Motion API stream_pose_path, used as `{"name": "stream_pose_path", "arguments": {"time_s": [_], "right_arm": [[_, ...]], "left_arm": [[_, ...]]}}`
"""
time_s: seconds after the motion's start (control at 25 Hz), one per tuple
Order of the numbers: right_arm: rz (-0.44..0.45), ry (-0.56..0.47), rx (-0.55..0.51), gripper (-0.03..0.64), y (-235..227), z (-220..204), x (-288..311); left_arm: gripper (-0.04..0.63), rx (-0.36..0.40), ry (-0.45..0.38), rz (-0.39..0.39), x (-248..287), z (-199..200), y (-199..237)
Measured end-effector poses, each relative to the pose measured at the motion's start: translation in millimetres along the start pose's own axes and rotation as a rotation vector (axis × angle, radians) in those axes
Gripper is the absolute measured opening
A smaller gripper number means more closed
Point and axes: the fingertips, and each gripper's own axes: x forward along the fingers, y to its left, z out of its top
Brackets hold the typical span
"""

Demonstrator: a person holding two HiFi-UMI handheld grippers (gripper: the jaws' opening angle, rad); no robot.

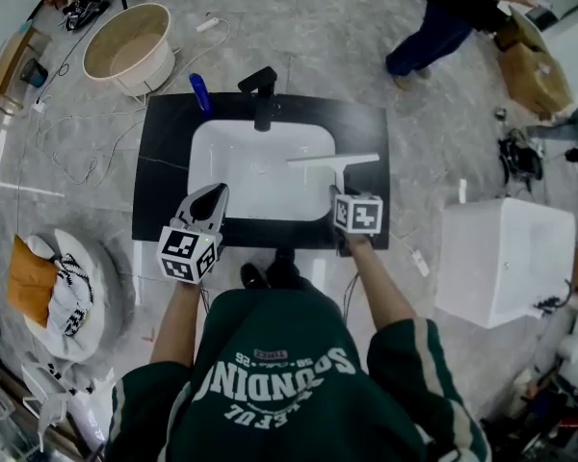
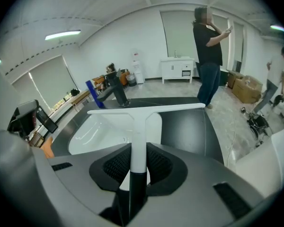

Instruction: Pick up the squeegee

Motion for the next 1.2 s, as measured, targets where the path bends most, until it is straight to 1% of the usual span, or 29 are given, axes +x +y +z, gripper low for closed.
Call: {"name": "stream_pose_path", "arguments": {"time_s": [0.24, 0.44, 0.56, 0.68, 0.88, 1.04, 1.2], "right_arm": [[0.059, -0.106, -0.104, 0.077, 47, 32, -27], [0.131, -0.186, -0.136, 0.077, 81, 56, -48], [0.173, -0.265, -0.16, 0.077, 97, 74, -61], [0.191, -0.325, -0.178, 0.077, 108, 87, -75], [0.214, -0.369, -0.209, 0.077, 118, 99, -86], [0.216, -0.376, -0.237, 0.077, 123, 97, -90], [0.22, -0.373, -0.239, 0.077, 124, 94, -88]], "left_arm": [[0.002, 0.008, -0.034, 0.033, -18, 8, 9], [0.002, 0.013, -0.055, 0.052, -28, 13, 16], [0.002, 0.017, -0.068, 0.065, -32, 19, 22], [0.002, 0.023, -0.079, 0.076, -37, 25, 27], [0.002, 0.027, -0.088, 0.088, -39, 30, 32], [0.002, 0.023, -0.09, 0.09, -41, 29, 33], [0.002, 0.018, -0.084, 0.089, -38, 26, 34]]}}
